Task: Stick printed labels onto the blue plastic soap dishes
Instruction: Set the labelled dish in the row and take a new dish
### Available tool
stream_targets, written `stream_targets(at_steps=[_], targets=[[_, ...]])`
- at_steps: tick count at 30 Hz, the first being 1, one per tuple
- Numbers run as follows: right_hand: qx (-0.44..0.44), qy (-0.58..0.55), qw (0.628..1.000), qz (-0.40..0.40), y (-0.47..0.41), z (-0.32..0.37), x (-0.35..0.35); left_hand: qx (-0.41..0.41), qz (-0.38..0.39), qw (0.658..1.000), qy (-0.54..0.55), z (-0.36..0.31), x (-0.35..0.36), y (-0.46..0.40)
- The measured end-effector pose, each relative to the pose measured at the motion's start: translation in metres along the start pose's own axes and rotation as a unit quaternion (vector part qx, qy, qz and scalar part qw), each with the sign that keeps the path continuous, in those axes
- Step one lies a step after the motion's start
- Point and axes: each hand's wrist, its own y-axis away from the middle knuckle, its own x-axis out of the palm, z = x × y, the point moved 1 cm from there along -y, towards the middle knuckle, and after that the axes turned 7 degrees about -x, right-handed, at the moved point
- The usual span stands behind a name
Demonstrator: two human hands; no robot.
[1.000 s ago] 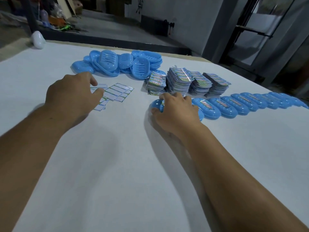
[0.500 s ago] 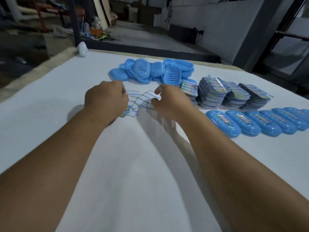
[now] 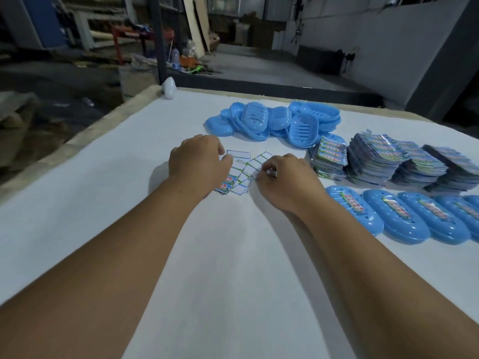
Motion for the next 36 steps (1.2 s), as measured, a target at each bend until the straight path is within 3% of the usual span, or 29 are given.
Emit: stream_targets(at_steps=[5, 13, 23, 31, 36], targets=[[-0.007, -0.005, 1.0, 0.003, -0.001, -0.001, 0.001, -0.022, 0.021, 1.0, -0.005, 0.001, 0.013, -0.044], [-0.008, -0.023, 1.0, 0.009, 0.0, -0.004, 0.0, -0.036, 0.149, 0.982, -0.107, -0.005, 0.039, -0.1], [0.001, -0.023, 1.0, 0.021, 0.0, -0.002, -0.002, -0.08, 0.088, 0.989, -0.093, -0.007, 0.038, -0.099], [0.017, -0.057, 0.998, 0.01, 0.001, -0.003, -0.004, -0.049, 0.054, 0.997, 0.036, -0.013, 0.016, -0.075], [0.054, -0.167, 0.979, -0.105, -0.004, -0.009, -0.01, 0.013, 0.077, 0.985, 0.156, -0.017, -0.006, -0.033]])
